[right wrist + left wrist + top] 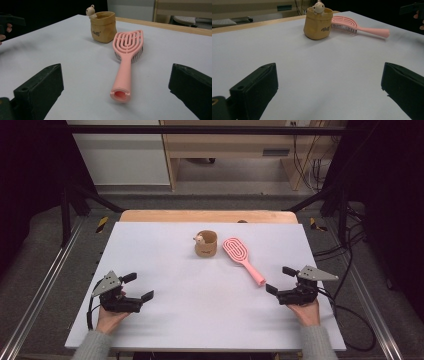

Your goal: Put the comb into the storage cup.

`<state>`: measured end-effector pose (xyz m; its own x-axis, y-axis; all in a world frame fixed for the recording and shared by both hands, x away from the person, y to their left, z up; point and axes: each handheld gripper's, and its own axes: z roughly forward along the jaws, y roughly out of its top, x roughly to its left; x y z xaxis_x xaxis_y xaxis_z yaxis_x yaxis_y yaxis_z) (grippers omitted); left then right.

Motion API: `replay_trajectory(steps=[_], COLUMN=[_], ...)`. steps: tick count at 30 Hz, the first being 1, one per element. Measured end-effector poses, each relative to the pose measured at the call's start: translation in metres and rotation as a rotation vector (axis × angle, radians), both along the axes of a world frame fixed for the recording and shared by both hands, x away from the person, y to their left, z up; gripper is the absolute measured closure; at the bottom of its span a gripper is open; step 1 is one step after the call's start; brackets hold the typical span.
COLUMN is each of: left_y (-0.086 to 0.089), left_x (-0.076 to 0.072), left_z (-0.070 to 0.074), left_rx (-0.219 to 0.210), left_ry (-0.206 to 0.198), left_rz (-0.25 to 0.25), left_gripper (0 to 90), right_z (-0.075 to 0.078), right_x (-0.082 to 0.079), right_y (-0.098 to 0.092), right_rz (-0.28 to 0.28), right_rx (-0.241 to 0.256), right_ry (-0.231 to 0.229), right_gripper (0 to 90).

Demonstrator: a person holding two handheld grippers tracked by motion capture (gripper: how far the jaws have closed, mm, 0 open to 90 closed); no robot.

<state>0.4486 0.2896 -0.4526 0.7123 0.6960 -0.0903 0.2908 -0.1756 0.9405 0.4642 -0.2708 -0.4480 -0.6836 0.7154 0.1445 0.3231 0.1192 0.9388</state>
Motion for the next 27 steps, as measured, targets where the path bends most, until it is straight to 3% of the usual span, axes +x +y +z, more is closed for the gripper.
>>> replay_trajectory(steps=[7, 27], left_y=[0.001, 0.002], left_x=[0.0, 0.001], left_z=[0.0, -0.001], left_rx=[-0.003, 0.001], left_ry=[0.001, 0.009], left_rz=[0.003, 0.003], left_gripper=[0.8, 0.8], right_z=[0.0, 0.008], right_x=[-0.001, 0.001], right_y=[0.0, 0.014], right_rz=[-0.001, 0.01], right_rx=[0.005, -0.064], right_ry=[-0.002, 0.004], right_gripper=[0.2, 0.3])
